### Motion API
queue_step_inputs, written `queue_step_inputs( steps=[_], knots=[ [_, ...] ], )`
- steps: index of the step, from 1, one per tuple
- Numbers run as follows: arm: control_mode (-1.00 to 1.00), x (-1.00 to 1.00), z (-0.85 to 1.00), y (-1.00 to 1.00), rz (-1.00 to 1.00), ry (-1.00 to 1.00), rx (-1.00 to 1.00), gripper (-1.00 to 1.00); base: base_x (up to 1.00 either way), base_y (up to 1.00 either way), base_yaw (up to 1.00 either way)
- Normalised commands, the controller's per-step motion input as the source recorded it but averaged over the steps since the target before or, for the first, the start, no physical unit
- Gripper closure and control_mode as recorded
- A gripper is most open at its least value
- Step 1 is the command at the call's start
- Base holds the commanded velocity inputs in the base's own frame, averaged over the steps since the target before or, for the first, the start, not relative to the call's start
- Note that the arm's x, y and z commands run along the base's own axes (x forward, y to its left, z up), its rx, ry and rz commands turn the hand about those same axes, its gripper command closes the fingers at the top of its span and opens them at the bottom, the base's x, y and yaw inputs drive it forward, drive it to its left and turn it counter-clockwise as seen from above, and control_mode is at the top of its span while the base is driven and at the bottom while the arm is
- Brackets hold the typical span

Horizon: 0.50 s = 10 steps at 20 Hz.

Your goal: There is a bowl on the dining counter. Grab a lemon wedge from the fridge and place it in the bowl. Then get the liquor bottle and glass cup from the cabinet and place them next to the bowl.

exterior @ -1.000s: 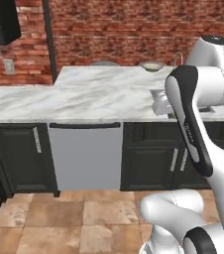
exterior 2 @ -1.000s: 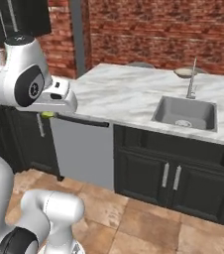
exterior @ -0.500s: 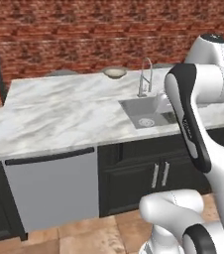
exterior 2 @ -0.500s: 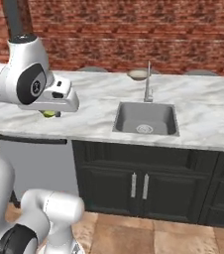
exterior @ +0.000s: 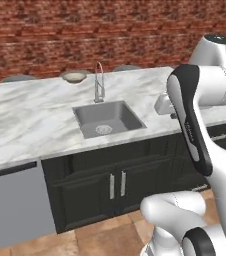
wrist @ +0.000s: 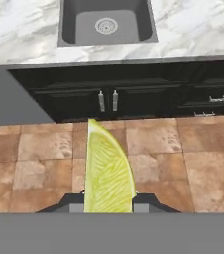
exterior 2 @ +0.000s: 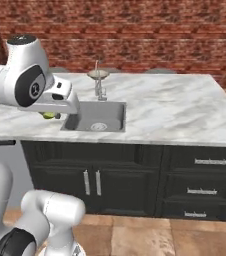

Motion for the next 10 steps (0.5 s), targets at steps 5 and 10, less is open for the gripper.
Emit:
queue_step_inputs(
  steps=[5, 10],
  knots=[
    [1.00, 0.00, 0.00, 0.00, 0.00, 0.00, 0.00, 1.00, 0.67, -0.85, -0.11],
    [1.00, 0.00, 0.00, 0.00, 0.00, 0.00, 0.00, 1.00, 0.56, -1.00, -0.04]
  ],
)
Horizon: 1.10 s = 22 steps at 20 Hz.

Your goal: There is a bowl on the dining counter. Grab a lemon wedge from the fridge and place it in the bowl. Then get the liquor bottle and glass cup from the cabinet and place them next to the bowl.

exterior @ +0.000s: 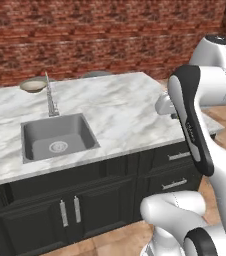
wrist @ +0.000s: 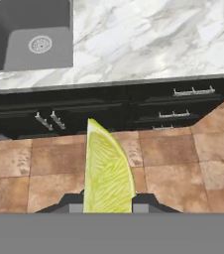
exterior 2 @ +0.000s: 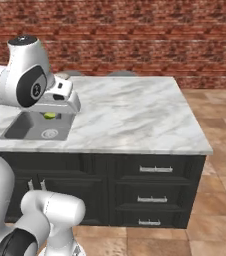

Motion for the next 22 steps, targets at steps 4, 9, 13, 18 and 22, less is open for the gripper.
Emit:
queue_step_inputs(
  steps=[4, 9, 13, 18, 22],
  knots=[
    [1.00, 0.00, 0.00, 0.00, 0.00, 0.00, 0.00, 1.00, 0.37, -1.00, 0.00],
    [1.00, 0.00, 0.00, 0.00, 0.00, 0.00, 0.00, 1.00, 0.20, -1.00, 0.07],
    [1.00, 0.00, 0.00, 0.00, 0.00, 0.00, 0.00, 1.00, 0.30, -1.00, 0.18],
    [1.00, 0.00, 0.00, 0.00, 0.00, 0.00, 0.00, 1.00, 0.37, -1.00, 0.27],
    [1.00, 0.00, 0.00, 0.00, 0.00, 0.00, 0.00, 1.00, 0.38, -1.00, 0.34]
  ],
)
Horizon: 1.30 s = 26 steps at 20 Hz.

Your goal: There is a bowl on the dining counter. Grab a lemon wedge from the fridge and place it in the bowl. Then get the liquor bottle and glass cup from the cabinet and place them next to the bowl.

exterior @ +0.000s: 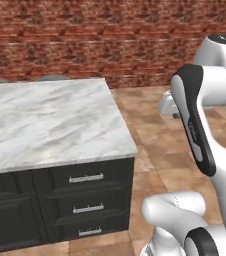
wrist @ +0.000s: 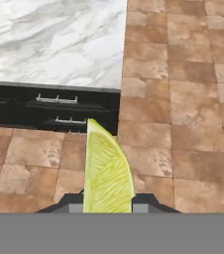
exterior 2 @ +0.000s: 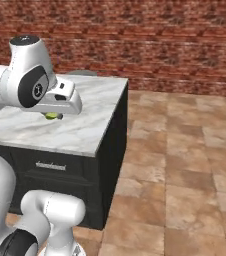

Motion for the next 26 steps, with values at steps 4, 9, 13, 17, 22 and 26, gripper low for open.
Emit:
queue_step_inputs(
  steps=[4, 9, 13, 17, 22, 26],
  knots=[
    [1.00, 0.00, 0.00, 0.00, 0.00, 0.00, 0.00, 1.00, 0.43, -1.00, 0.41],
    [1.00, 0.00, 0.00, 0.00, 0.00, 0.00, 0.00, 1.00, 0.50, -1.00, 0.45],
    [1.00, 0.00, 0.00, 0.00, 0.00, 0.00, 0.00, 1.00, 0.51, -1.00, 0.44],
    [1.00, 0.00, 0.00, 0.00, 0.00, 0.00, 0.00, 1.00, 0.58, -1.00, 0.44],
    [1.00, 0.00, 0.00, 0.00, 0.00, 0.00, 0.00, 1.00, 0.58, -1.00, 0.44],
    [1.00, 0.00, 0.00, 0.00, 0.00, 0.00, 0.00, 1.00, 0.56, -1.00, 0.44]
  ],
)
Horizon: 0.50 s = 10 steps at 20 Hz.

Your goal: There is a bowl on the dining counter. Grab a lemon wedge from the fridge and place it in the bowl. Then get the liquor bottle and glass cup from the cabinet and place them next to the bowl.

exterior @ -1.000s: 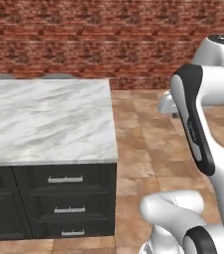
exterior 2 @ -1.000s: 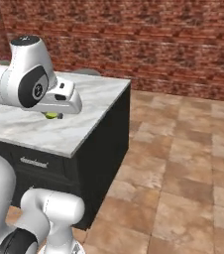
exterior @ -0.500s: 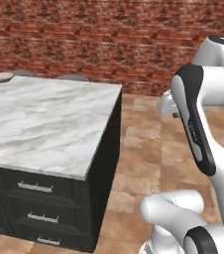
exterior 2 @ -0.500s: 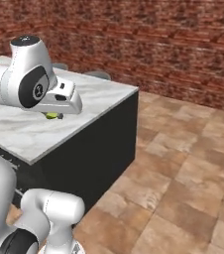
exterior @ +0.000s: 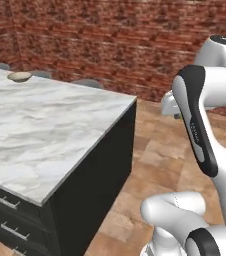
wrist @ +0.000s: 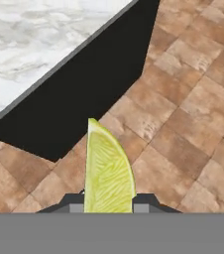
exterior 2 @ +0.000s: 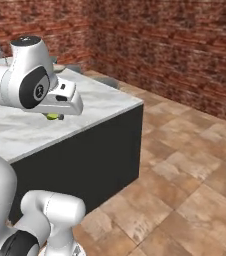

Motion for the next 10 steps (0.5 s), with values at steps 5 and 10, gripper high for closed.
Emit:
queue_step_inputs(
  steps=[5, 10],
  knots=[
    [1.00, 0.00, 0.00, 0.00, 0.00, 0.00, 0.00, 1.00, 0.57, -1.00, 0.43],
    [1.00, 0.00, 0.00, 0.00, 0.00, 0.00, 0.00, 1.00, 0.56, -1.00, 0.44]
  ],
)
